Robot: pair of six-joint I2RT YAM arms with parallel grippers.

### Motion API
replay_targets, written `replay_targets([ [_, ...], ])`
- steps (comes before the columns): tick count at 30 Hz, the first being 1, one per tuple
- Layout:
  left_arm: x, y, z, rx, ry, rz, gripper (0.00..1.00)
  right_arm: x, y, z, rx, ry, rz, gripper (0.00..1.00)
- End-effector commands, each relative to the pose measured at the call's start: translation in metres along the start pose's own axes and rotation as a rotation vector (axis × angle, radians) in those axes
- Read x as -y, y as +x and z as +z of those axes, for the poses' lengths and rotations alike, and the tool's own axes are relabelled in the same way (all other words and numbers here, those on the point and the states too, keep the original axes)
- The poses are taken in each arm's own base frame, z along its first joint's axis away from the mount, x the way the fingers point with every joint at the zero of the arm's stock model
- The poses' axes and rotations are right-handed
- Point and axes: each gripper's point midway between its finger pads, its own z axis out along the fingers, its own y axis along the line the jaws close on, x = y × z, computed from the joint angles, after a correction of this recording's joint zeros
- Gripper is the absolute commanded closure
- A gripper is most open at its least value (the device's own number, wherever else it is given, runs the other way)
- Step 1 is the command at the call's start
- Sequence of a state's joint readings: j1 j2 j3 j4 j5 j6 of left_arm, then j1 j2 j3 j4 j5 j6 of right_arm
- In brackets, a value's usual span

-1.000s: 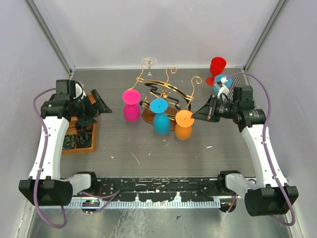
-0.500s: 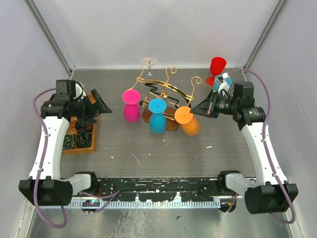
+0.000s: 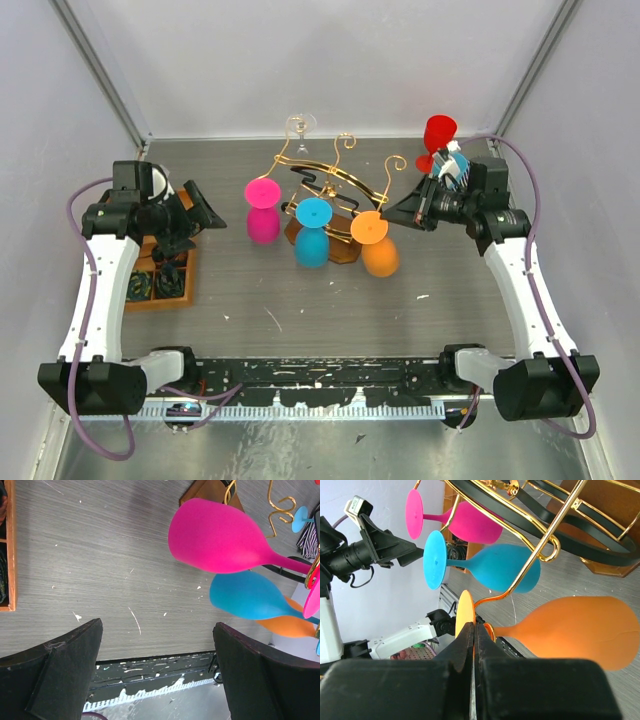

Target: Take the wine glass off the wine glass rack

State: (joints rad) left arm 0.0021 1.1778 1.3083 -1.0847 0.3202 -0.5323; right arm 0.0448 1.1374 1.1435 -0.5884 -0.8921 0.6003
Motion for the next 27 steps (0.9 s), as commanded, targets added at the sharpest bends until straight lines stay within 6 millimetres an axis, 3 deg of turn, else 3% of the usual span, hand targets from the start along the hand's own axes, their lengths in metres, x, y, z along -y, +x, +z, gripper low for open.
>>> replay_targets([
  [1, 0.005, -0.002, -0.011, 0.018, 0.013, 0.028, 0.01, -0.025, -0.023, -0.004, 0.071, -0.057, -0.091, 0.99],
  [9, 0.006, -0.001, -0.007, 0.01, 0.025, 0.018, 0.02, -0.037, -0.003, -0.014, 0.034, -0.079, -0.095, 0.99],
  [18, 0.005, 0.001, -0.007, 0.006, 0.024, 0.025, 0.01, -0.038, 0.024, 0.004, -0.038, -0.059, -0.091, 0.99],
  [27, 0.005, 0.001, -0.008, 0.005, 0.023, 0.029, 0.02, -0.038, 0.003, 0.017, 0.046, -0.068, -0.094, 0.99],
])
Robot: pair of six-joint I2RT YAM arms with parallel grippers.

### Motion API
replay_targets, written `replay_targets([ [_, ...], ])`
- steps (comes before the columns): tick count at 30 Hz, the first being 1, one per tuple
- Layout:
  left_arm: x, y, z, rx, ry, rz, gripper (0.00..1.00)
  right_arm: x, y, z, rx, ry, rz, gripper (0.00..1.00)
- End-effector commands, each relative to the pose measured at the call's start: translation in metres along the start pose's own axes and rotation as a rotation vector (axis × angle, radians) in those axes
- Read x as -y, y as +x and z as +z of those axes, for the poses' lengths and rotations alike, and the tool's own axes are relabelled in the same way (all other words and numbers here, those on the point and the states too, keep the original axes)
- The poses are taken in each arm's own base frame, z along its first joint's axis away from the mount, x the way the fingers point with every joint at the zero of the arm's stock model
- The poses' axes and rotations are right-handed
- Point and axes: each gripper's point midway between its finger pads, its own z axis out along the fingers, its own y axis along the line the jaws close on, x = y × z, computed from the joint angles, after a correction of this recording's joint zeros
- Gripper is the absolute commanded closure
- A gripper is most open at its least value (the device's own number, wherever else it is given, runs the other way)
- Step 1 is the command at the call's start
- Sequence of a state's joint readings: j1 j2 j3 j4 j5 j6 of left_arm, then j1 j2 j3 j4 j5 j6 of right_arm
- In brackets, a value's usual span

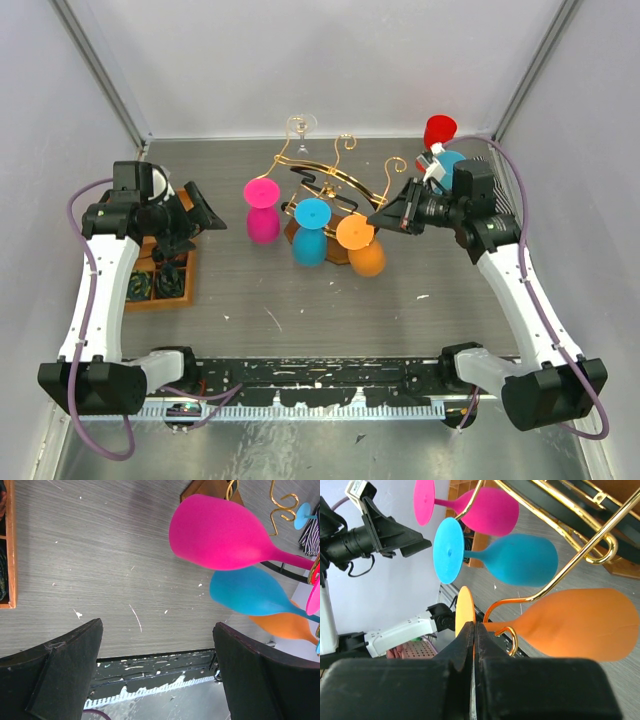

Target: Take the wine glass off the wine glass rack

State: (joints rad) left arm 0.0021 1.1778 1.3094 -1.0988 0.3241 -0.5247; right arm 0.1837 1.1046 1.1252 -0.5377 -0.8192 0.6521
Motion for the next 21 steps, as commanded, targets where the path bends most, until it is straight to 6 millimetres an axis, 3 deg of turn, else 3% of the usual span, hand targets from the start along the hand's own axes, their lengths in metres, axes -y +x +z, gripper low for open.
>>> replay_targets([
  [1, 0.005, -0.002, -0.007, 0.019, 0.023, 0.03, 0.02, -0.013, -0.025, 0.002, 0.099, -0.029, -0.054, 0.99],
  [7, 0.002, -0.001, -0.011, 0.021, 0.003, 0.047, 0.02, -0.005, -0.042, 0.003, 0.16, 0.025, -0.05, 0.99],
  [10, 0.001, 0.0, -0.011, 0.019, 0.001, 0.048, 0.02, 0.006, -0.049, -0.006, 0.181, 0.066, -0.046, 0.99],
  [21, 0.002, 0.0, -0.008, 0.013, 0.01, 0.044, 0.02, 0.054, -0.078, -0.08, 0.272, 0.24, -0.051, 0.99],
])
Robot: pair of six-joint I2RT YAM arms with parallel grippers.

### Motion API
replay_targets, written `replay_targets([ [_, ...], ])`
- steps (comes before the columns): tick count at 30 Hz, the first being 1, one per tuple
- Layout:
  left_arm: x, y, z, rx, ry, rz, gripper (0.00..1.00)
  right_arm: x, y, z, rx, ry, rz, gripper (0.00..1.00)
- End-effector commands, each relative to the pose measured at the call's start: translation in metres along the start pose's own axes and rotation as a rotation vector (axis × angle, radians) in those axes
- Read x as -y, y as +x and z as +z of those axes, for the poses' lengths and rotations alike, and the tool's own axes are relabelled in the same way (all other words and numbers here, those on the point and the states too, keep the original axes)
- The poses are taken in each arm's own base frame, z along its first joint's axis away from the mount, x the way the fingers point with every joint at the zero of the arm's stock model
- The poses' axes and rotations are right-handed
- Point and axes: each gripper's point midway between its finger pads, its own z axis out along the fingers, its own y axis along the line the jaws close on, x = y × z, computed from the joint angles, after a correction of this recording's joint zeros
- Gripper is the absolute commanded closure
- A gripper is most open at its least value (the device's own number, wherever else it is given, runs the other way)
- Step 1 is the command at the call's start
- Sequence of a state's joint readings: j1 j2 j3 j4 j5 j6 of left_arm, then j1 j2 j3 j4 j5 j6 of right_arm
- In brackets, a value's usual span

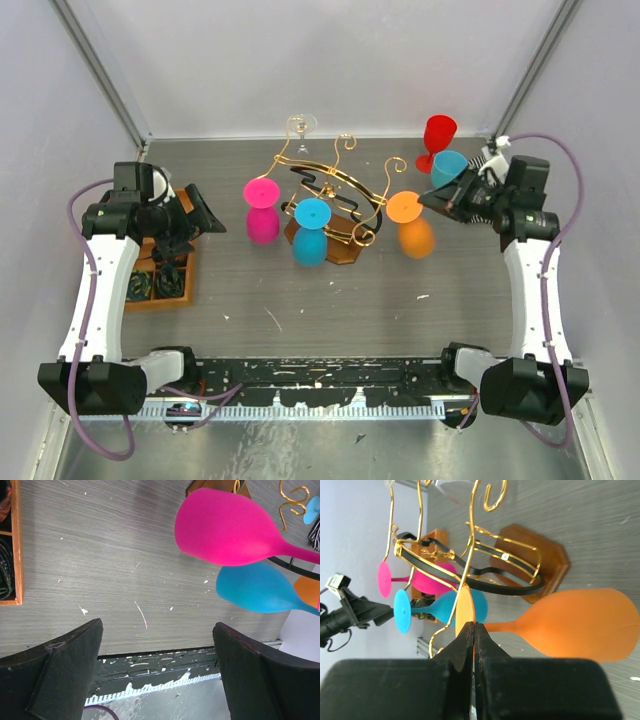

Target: Take the wine glass off the wine glass rack

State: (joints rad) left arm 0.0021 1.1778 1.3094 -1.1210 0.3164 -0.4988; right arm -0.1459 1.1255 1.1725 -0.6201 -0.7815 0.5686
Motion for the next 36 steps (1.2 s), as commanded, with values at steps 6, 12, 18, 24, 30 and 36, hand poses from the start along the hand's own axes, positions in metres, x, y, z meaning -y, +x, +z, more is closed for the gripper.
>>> replay_targets([
  [6, 0.007, -0.004, -0.009, 0.031, 0.03, 0.03, 0.02, 0.066, -0.047, -0.043, 0.129, 0.47, -0.206, 0.99],
  [12, 0.011, -0.003, -0.007, 0.024, 0.051, 0.02, 0.02, 0.143, -0.056, -0.073, 0.151, 0.883, -0.214, 0.99],
  [18, 0.012, -0.003, -0.007, 0.023, 0.061, 0.021, 0.02, 0.209, -0.036, -0.09, 0.067, 1.187, -0.153, 0.99],
  [24, 0.012, -0.003, -0.008, 0.022, 0.059, 0.028, 0.02, 0.247, -0.028, -0.114, 0.012, 1.558, -0.185, 0.99],
  [30, 0.014, -0.005, -0.011, 0.018, 0.062, 0.042, 0.02, 0.252, -0.031, -0.126, 0.022, 1.846, -0.256, 0.99],
  [36, 0.014, -0.004, -0.011, 0.012, 0.06, 0.051, 0.02, 0.263, -0.025, -0.128, -0.044, 1.96, -0.293, 0.99],
])
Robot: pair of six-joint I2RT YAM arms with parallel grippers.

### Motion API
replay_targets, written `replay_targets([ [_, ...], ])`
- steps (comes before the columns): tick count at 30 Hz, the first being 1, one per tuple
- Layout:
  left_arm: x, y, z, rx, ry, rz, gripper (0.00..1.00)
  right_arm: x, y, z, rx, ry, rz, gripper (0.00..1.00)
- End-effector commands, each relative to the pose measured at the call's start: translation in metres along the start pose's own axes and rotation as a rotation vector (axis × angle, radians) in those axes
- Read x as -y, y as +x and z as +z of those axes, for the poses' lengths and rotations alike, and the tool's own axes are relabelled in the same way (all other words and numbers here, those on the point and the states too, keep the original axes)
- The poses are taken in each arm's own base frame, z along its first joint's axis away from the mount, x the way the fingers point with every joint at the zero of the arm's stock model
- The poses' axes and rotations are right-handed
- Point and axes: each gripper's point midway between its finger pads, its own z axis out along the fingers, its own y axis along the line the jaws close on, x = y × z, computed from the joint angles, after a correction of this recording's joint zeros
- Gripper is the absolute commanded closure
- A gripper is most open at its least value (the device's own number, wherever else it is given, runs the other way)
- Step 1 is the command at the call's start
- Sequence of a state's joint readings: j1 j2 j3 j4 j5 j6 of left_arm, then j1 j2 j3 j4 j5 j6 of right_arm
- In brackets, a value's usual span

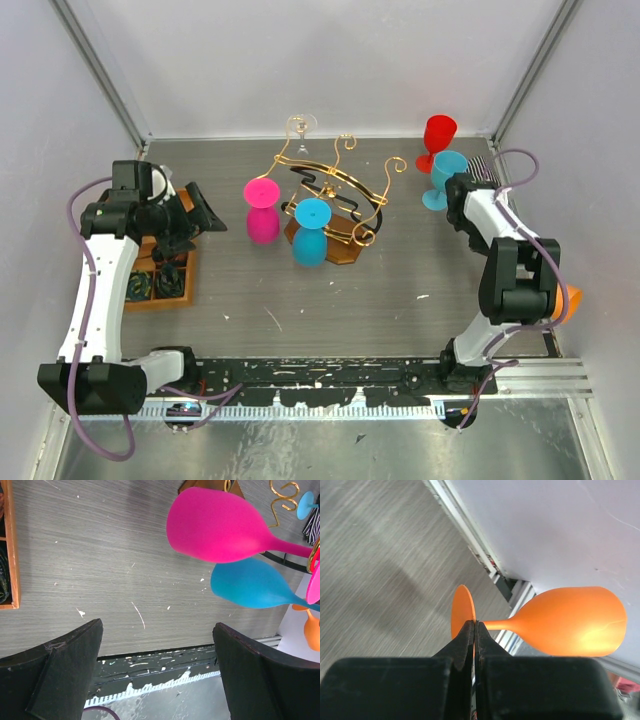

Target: Take the wine glass off the wine glass rack

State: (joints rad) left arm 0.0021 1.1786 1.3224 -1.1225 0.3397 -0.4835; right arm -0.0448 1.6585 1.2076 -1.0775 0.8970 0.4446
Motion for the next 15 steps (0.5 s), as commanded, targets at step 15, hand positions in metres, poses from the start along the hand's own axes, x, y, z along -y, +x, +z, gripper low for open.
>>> replay_targets([
  [15, 0.001, -0.005, -0.017, 0.046, -0.015, 0.069, 0.02, -0.013, -0.01, -0.015, 0.176, 0.365, -0.15, 0.99],
])
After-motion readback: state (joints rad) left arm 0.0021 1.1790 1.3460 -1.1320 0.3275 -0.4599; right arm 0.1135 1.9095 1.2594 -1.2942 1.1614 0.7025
